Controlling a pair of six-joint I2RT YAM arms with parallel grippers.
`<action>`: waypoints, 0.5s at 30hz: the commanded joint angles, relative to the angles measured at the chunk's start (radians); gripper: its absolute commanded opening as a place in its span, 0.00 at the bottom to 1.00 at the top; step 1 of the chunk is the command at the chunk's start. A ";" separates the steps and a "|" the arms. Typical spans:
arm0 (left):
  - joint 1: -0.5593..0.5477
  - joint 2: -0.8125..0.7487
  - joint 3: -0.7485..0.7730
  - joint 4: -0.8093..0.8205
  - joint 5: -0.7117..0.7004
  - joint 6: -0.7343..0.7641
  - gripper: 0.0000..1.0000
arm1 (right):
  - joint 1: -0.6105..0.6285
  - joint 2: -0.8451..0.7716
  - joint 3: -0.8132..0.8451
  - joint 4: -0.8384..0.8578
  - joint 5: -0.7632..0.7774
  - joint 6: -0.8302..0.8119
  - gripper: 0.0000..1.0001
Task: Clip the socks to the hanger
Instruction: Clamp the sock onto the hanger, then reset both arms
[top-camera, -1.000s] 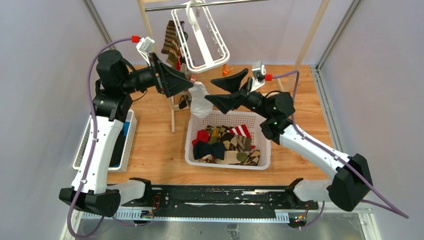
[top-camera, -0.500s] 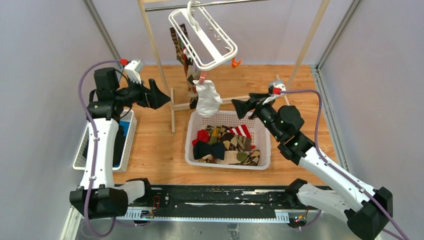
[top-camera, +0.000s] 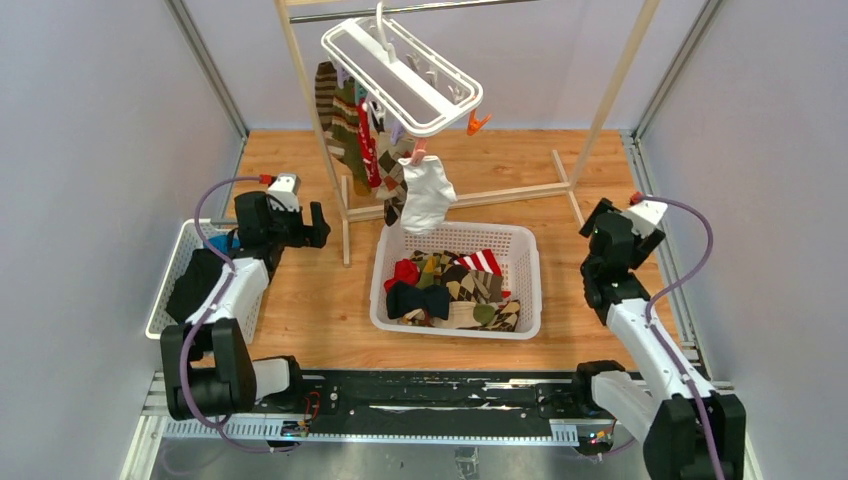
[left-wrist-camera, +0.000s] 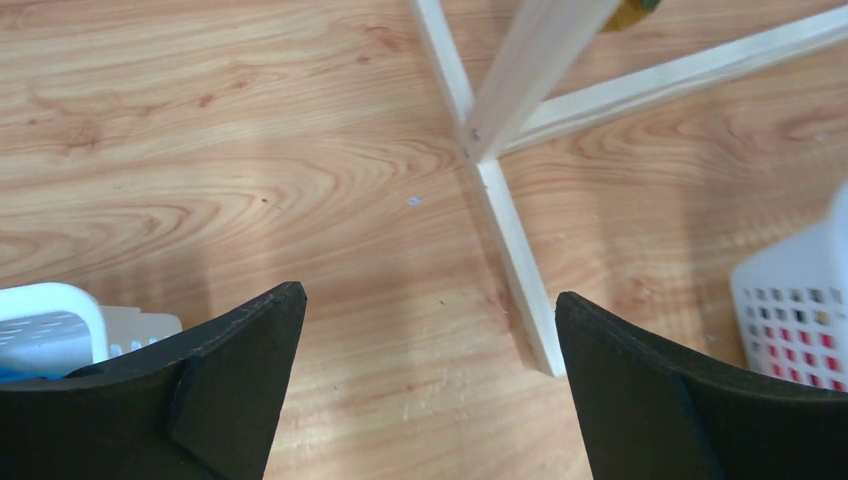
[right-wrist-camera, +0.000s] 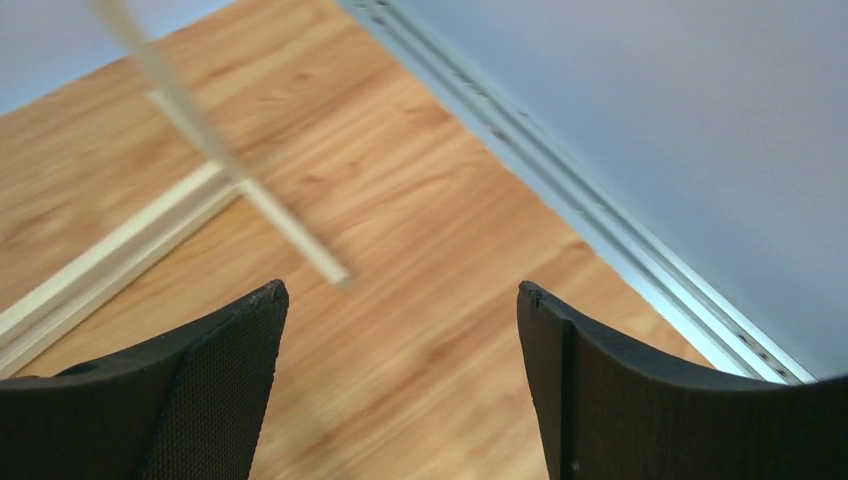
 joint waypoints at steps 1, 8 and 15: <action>0.010 0.072 -0.075 0.364 -0.063 -0.083 1.00 | -0.111 0.027 -0.092 0.087 0.023 0.008 0.84; 0.005 0.198 -0.161 0.601 -0.054 -0.083 1.00 | -0.142 0.172 -0.220 0.420 0.027 -0.188 0.84; 0.006 0.176 -0.330 0.854 -0.068 -0.101 1.00 | -0.147 0.168 -0.237 0.442 -0.209 -0.181 0.78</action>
